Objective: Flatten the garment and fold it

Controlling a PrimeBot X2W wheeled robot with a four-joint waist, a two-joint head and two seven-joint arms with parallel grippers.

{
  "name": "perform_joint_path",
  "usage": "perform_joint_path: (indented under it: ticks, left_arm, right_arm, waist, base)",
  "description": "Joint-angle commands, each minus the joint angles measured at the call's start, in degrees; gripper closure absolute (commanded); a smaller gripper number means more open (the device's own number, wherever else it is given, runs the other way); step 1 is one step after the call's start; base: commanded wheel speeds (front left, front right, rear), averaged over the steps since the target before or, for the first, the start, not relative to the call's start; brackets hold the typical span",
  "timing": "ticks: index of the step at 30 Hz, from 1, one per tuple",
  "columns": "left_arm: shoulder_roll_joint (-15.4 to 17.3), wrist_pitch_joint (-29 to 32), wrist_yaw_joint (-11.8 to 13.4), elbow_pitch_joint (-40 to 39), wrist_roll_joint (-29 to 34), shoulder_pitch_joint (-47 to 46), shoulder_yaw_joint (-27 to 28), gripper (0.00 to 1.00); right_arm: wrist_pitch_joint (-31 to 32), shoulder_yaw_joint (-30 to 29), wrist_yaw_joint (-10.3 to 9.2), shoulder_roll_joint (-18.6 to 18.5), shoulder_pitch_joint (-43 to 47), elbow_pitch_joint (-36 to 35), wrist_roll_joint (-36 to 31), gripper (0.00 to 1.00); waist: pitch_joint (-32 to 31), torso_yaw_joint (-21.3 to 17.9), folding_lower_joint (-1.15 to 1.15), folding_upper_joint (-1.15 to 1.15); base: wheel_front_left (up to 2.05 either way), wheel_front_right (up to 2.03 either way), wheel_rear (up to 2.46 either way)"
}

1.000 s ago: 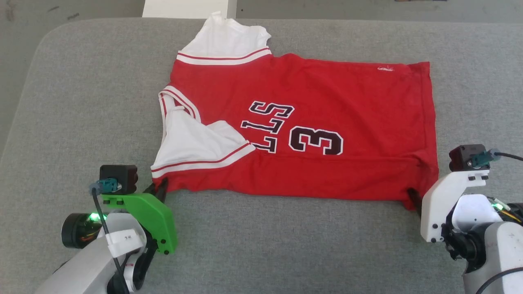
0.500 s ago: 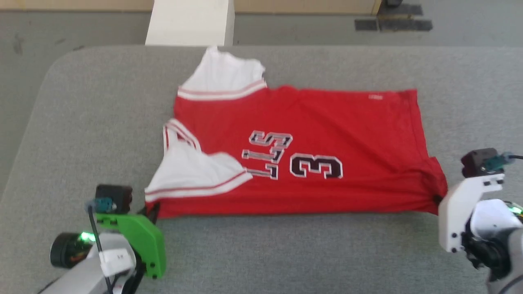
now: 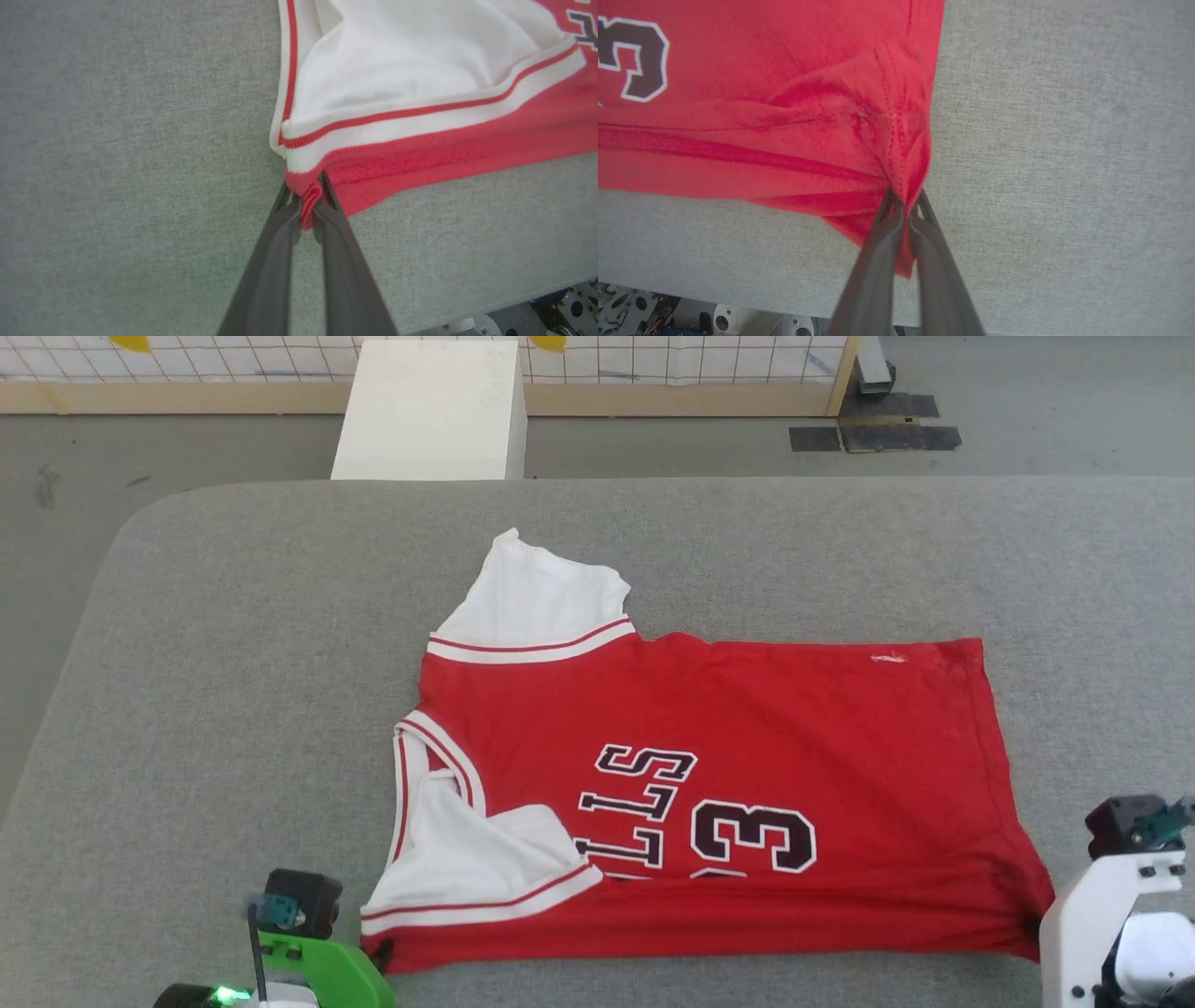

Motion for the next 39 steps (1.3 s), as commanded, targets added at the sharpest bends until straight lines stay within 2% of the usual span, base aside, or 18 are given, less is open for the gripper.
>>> perform_joint_path:
  ticks: [1, 5, 6, 7, 8, 9, 13, 20, 25, 30, 35, 39]
  left_arm:
    - [-0.2, 0.2, -0.5, 1.1, -0.4, 0.8, -0.1, 1.00]
    - [-1.7, -0.1, -2.2, 4.2, -0.8, 0.5, -0.7, 1.00]
    - [-2.0, -0.5, -2.7, 5.0, -0.7, 0.3, -0.8, 0.82]
    - [-2.2, -0.9, -3.1, 5.9, -0.5, 0.1, -0.9, 0.00]
    - [-2.4, -1.2, -3.4, 6.6, -0.3, -0.1, -1.0, 0.00]
    - [-2.9, -2.3, -4.1, 7.8, 0.1, -0.5, -1.0, 0.00]
    - [-3.4, -4.8, -4.7, 8.3, 0.5, -0.7, -0.3, 0.00]
    - [-3.3, -13.9, -3.5, 5.6, 5.0, -2.4, 2.2, 0.00]
    - [-3.7, -22.5, -3.0, 4.7, 8.8, -4.0, 4.3, 0.00]
    - [-5.7, -26.5, -2.2, 2.6, 11.5, -4.7, 7.7, 0.00]
    - [-6.3, -27.0, -4.7, 2.5, 14.6, -6.2, 10.1, 0.00]
    - [-4.9, -25.1, -7.3, 4.6, 15.9, -10.9, 10.2, 0.00]
  right_arm:
    - [-0.5, -0.2, -0.11, 0.2, 0.7, 0.9, -0.3, 1.00]
    - [-2.4, 0.4, -0.11, 0.9, 0.4, 3.7, -0.2, 1.00]
    - [-2.8, 0.5, -0.11, 0.9, 0.1, 4.3, -0.3, 1.00]
    - [-3.7, 0.7, -0.11, 0.8, -0.3, 4.9, -0.6, 0.55]
    - [-4.6, 0.6, -0.11, 0.8, -0.7, 5.3, -0.7, 0.00]
    - [-6.8, 0.8, -0.11, 0.8, -1.6, 6.0, -1.0, 0.00]
    - [-10.6, 1.5, -0.11, 0.4, -2.4, 6.1, -0.8, 0.00]
    - [-20.2, 1.3, -0.11, -0.5, -3.8, 1.7, -0.6, 0.00]
    - [-32.1, 2.9, -0.11, -0.7, -4.7, -1.2, -1.1, 0.00]
    - [-43.5, 2.8, -0.11, 0.8, -4.5, -1.1, -2.3, 0.00]
    - [-50.9, 2.7, -0.11, 4.3, -4.4, -0.9, -3.9, 0.00]
    - [-52.3, 3.2, -0.11, 6.1, -5.2, -0.2, -4.5, 0.00]
  waist:
    - [0.3, 0.1, 0.00, 0.00]
    - [0.6, 0.0, 0.00, 0.00]
    - [0.6, 0.0, 0.00, 0.00]
    - [0.5, 0.0, 0.00, 0.00]
    - [0.5, 0.0, 0.00, 0.00]
    - [0.1, 0.0, 0.00, 0.00]
    - [-1.4, 0.1, 0.00, 0.00]
    - [-3.7, -0.1, 0.00, 0.00]
    - [-4.4, -1.1, 0.00, 0.00]
    - [-3.8, -2.4, 0.00, 0.00]
    - [-1.7, -4.7, 0.00, 0.00]
    - [1.6, -7.2, 0.00, 0.00]
  base:
    - [0.00, 0.00, 0.00]
    - [0.00, 0.00, 0.00]
    - [0.00, 0.00, 0.00]
    - [0.00, 0.00, 0.00]
    - [0.00, 0.00, 0.00]
    - [0.00, 0.00, 0.00]
    - [0.00, 0.00, 0.00]
    - [0.00, 0.00, 0.00]
    - [0.00, 0.00, 0.00]
    - [0.00, 0.00, 0.00]
    - [0.00, 0.00, 0.00]
    - [0.00, 0.00, 0.00]
